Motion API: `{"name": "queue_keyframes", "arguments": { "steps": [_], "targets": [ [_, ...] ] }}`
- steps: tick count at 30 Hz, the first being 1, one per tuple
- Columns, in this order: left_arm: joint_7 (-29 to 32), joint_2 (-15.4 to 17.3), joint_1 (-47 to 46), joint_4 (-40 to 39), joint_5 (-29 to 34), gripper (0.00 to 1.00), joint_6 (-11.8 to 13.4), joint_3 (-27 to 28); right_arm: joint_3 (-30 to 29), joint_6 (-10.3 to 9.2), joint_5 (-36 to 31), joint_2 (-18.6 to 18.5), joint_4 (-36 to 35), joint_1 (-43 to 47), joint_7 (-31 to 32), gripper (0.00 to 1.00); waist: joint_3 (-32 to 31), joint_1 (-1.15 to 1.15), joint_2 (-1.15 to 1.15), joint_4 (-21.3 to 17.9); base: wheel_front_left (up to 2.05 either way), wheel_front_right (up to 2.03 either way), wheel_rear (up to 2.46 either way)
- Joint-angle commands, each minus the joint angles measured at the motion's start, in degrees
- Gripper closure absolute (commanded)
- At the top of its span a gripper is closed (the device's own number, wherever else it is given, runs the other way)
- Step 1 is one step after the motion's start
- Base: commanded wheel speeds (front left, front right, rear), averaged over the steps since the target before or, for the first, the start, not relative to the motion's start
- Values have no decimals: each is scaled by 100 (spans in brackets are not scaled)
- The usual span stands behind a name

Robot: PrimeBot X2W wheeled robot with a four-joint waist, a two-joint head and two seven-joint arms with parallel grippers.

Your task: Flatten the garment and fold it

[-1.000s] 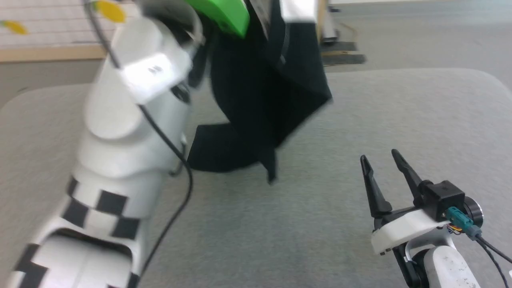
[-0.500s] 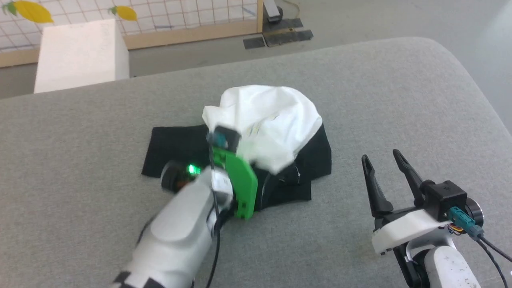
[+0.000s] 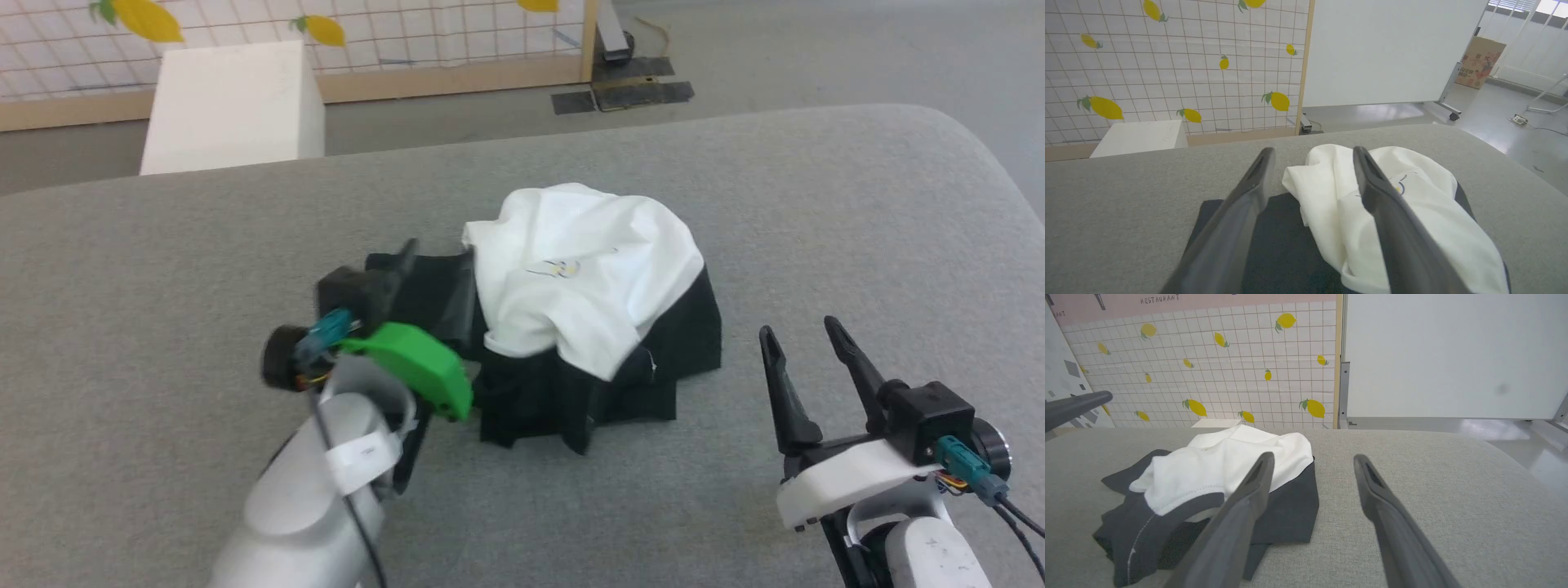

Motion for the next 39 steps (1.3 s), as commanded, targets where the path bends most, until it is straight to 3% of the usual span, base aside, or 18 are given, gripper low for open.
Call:
{"name": "queue_keyframes", "arguments": {
  "steps": [1,5,9,17,23,29,39],
  "targets": [
    [-99,141,261,-238,72,0,91,149,-31,-10,-65,5,-88,82,44,0,-117,0,0,209,0,0,0],
    [-149,369,801,-1150,365,0,331,741,-119,-10,-145,5,-279,153,137,0,-136,0,0,356,0,0,0],
    [-151,423,1546,-1895,727,0,417,1350,-178,-10,-176,5,-423,198,214,0,-144,0,0,418,0,0,0],
    [-152,146,2597,-2438,1209,0,210,2123,-315,-10,-119,5,-439,306,305,0,-196,0,0,519,0,0,0],
    [-153,-157,2818,-2549,1455,0,-4,2407,-465,-10,-73,5,-268,324,536,0,-165,0,0,626,0,0,0],
    [-153,-337,2713,-2583,1644,0,-194,2591,-758,-10,-87,5,386,-125,1529,0,-17,0,0,721,0,0,0],
    [-153,-503,2446,-2592,1830,0,-447,2715,-965,-10,-36,5,2045,-1591,3214,0,383,0,0,1013,0,0,0]
  ]
}}
